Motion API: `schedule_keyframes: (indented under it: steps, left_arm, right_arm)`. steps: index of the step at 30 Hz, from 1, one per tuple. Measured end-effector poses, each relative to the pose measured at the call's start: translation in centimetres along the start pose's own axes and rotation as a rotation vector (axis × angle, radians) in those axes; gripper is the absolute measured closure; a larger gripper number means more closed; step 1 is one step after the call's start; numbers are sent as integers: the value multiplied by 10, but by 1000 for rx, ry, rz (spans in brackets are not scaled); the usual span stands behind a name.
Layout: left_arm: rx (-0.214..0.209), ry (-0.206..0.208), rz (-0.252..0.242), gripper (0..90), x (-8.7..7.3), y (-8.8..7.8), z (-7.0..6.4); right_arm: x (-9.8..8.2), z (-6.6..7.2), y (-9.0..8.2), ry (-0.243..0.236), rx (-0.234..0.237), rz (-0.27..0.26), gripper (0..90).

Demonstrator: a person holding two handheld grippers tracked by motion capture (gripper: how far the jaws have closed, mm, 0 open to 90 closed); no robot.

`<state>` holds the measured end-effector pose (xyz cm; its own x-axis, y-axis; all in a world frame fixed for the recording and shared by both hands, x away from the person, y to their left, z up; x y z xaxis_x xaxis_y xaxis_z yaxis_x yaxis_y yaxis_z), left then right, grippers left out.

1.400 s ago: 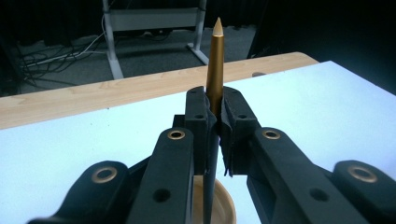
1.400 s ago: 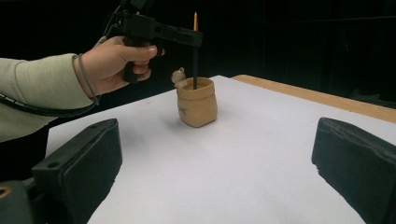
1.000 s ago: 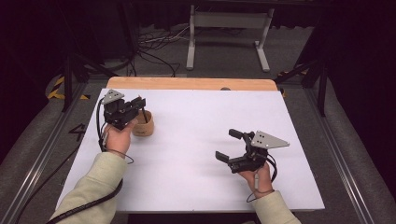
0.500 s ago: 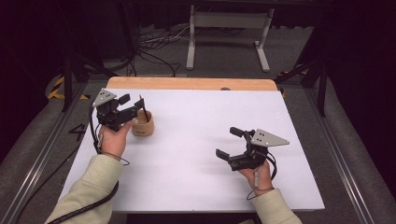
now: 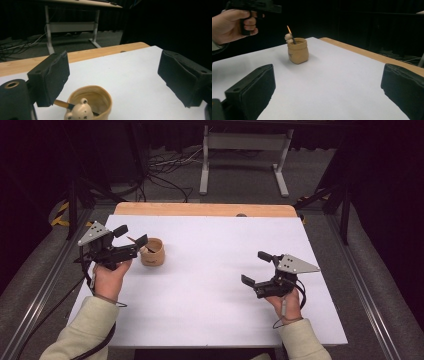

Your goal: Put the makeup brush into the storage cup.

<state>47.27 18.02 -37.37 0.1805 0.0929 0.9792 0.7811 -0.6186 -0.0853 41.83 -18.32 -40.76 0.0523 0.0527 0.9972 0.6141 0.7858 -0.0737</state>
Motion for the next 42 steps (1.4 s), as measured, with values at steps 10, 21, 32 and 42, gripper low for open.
schedule_keyframes:
  steps: [10,21,32,42]
  left_arm:
    - [-68,48,6,71,-9,-24,-19]
    - [-179,58,-5,61,-30,-47,-37]
    - [-225,51,8,53,-59,-56,-44]
    - [-233,46,8,49,-78,-64,-43]
  right_arm:
    - [1,-15,-14,-20,-29,6,0]
    - [-9,-16,-32,-30,-15,7,0]
    - [-20,-18,-49,-40,-17,-18,0]
    - [-32,-15,-56,-50,-22,-14,0]
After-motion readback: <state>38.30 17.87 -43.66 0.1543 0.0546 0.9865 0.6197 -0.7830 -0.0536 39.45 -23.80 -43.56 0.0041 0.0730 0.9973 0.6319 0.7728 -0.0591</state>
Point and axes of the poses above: each handheld gripper's, and its own axes: y roughly forward along the jaws, x roughly out of its top, z roughly to its left, the point moved 9 cm from there along y, roughly forward along the jaws, and after that the axes turned 7 degrees about -z, right-handed, at the moved point
